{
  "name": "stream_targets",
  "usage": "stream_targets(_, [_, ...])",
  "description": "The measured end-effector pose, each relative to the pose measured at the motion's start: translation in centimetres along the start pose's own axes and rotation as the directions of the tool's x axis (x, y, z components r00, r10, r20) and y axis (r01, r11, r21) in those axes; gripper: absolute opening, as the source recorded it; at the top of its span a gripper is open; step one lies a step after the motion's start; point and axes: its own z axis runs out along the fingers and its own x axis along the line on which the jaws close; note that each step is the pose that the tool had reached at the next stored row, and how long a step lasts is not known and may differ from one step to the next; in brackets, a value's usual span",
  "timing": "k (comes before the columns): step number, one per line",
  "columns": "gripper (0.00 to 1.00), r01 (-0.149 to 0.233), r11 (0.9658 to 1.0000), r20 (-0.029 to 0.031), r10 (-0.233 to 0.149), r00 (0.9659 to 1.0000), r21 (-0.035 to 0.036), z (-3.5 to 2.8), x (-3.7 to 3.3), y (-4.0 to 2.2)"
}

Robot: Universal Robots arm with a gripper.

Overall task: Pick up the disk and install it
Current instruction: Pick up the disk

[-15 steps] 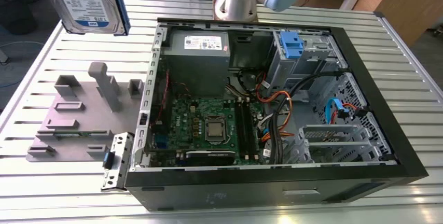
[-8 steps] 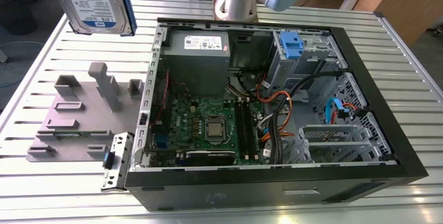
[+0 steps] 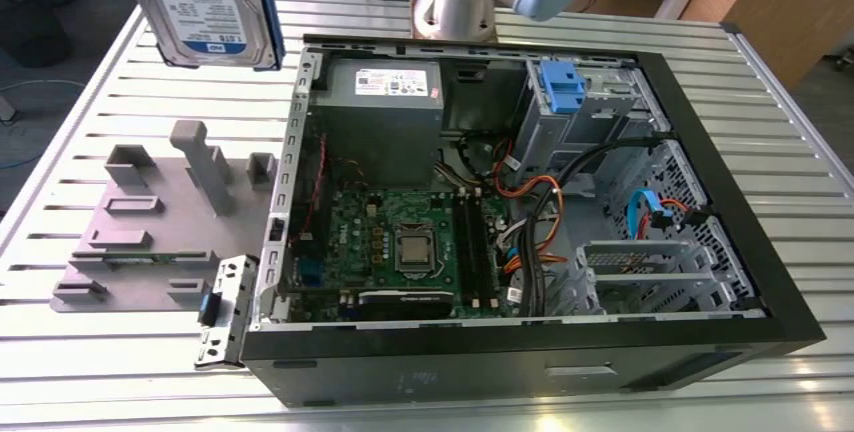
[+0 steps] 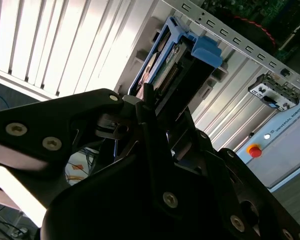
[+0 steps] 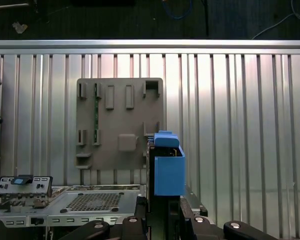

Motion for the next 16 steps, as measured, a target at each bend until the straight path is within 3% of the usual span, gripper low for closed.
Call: stream_targets(16, [0.35,0.0,1.0,0.0,0.0,1.0,0.0001,-0.09,-0.08,-3.11])
